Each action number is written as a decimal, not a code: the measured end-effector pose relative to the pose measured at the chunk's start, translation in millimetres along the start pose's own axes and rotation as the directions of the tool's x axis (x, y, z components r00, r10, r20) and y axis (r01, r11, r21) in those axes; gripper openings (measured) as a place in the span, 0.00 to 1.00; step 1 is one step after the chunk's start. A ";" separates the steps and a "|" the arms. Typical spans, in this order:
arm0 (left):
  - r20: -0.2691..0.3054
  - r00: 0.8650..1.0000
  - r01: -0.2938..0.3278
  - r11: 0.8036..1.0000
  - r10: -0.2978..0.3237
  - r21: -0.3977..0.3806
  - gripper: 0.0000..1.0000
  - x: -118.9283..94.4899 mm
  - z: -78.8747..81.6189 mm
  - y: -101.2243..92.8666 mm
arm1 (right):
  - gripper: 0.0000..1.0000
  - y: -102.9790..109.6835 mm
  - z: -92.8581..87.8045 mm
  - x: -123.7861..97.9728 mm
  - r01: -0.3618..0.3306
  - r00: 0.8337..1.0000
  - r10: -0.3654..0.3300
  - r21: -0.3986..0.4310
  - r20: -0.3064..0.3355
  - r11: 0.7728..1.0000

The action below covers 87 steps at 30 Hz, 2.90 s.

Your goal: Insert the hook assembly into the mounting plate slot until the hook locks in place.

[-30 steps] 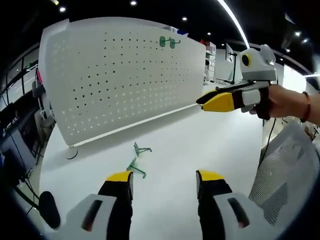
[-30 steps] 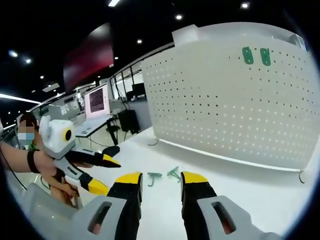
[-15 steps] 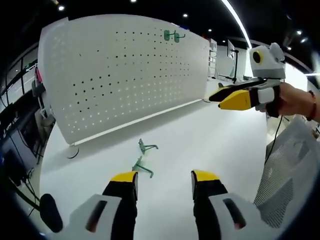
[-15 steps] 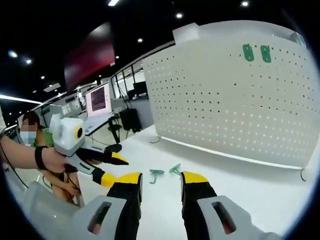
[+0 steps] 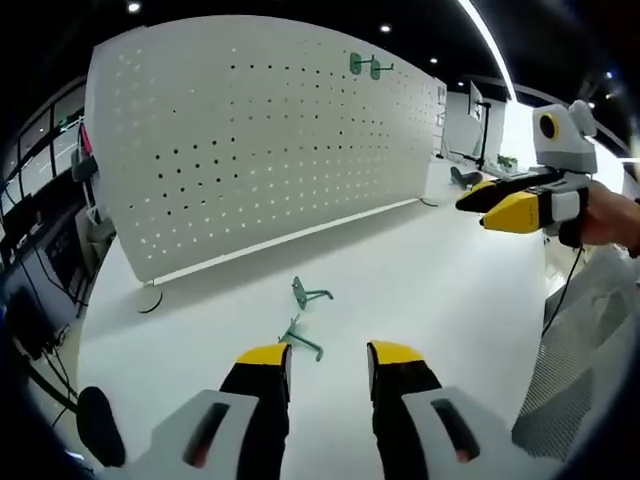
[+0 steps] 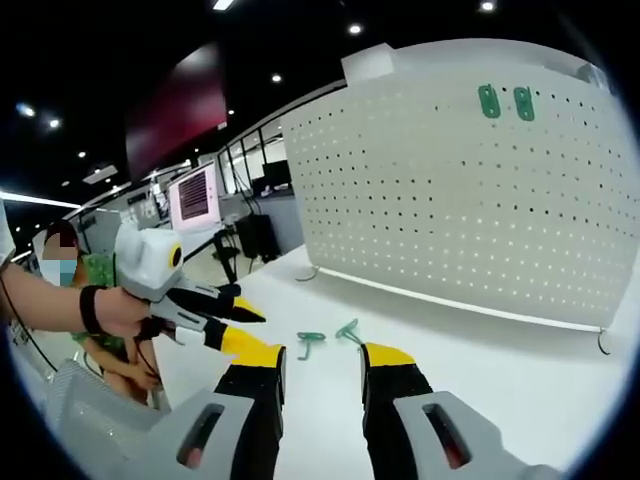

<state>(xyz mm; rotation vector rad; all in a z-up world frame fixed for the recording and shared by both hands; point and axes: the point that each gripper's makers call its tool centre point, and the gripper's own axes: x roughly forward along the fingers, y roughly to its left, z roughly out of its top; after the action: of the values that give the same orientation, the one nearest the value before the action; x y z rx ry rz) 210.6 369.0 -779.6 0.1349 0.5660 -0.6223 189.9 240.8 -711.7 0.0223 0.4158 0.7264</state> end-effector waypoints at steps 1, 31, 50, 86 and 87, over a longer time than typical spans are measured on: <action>-0.001 1.000 -0.001 1.000 0.001 -0.003 0.30 2.1 -0.1 1.8 | 0.29 -2.2 0.3 -0.5 0.012 1.000 -0.012 -0.005 0.003 1.000; -0.065 0.997 -0.050 0.999 0.049 -0.009 0.14 47.4 -22.6 35.9 | 0.28 -3.6 -5.2 -8.3 0.041 0.999 -0.041 -0.022 -0.019 0.999; -0.092 0.994 -0.059 0.998 0.060 0.005 0.10 59.8 -27.3 39.7 | 0.27 -7.9 -2.5 -10.9 0.048 0.999 -0.049 -0.020 -0.017 0.999; -0.112 0.994 -0.022 0.999 0.019 -0.030 0.02 39.1 -34.5 24.2 | 0.27 7.8 -0.8 -13.2 0.026 1.000 -0.027 -0.038 -0.008 0.999; -0.112 0.994 -0.007 0.999 0.002 -0.050 0.02 37.1 -33.9 20.3 | 0.27 8.4 -0.3 -13.5 0.025 1.000 -0.025 -0.037 -0.006 0.999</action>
<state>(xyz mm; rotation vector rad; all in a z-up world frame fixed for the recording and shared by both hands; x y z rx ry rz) 231.6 376.1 -829.0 0.1246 0.6887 -0.5982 175.4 238.3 -705.8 -0.0203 0.4081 0.7094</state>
